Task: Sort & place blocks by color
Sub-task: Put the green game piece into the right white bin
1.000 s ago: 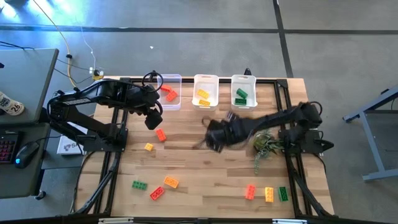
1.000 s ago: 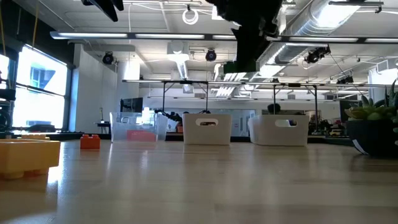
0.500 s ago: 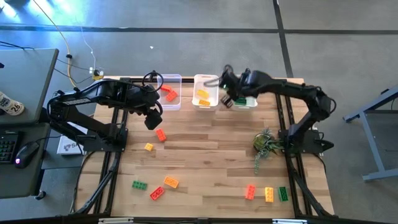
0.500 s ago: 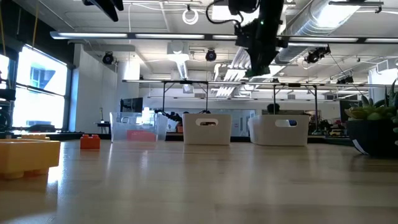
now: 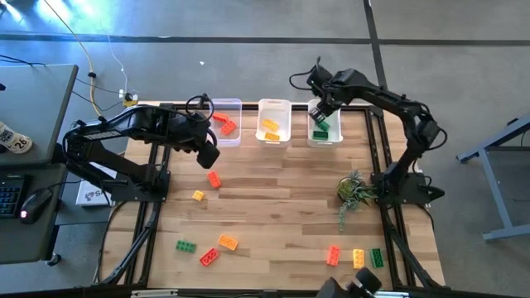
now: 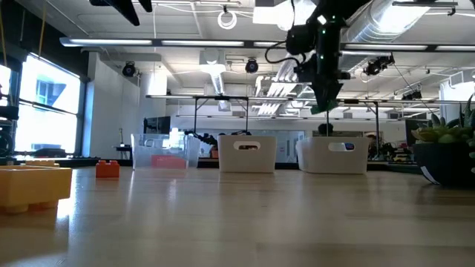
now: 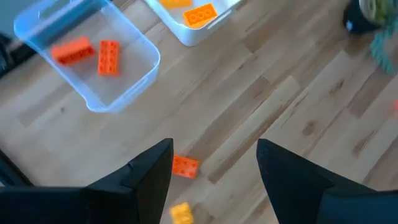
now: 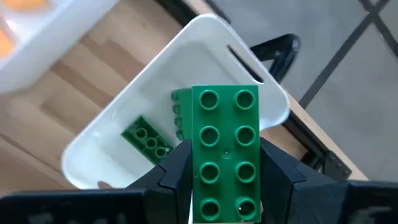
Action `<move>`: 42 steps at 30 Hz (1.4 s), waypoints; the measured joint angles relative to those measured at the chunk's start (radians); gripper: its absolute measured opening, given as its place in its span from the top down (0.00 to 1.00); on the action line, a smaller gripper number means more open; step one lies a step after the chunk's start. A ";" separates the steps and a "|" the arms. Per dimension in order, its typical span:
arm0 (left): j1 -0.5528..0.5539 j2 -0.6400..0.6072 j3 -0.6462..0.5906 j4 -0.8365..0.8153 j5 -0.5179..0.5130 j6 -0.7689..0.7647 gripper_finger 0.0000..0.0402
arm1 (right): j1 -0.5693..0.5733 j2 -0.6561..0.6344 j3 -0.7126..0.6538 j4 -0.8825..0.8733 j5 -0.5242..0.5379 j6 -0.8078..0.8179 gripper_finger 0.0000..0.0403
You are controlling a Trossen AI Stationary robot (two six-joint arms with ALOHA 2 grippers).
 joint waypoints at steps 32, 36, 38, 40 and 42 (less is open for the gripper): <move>-0.214 0.000 -0.646 0.195 0.108 -0.732 0.45 | -0.059 0.183 0.000 0.001 -0.093 -0.294 0.63; -0.240 0.000 -0.720 0.271 0.119 -0.774 0.45 | -0.059 0.183 0.000 0.000 -0.092 -0.290 0.59; -0.249 0.000 -0.748 0.299 0.120 -0.784 0.45 | -0.059 0.183 0.000 0.000 -0.092 -0.272 0.56; -0.257 0.000 -0.774 0.320 0.121 -0.784 0.45 | -0.059 0.183 0.000 0.000 -0.085 -0.264 0.53; -0.259 0.000 -0.796 0.327 0.135 -0.784 0.45 | -0.059 0.183 0.000 0.001 -0.074 -0.248 0.51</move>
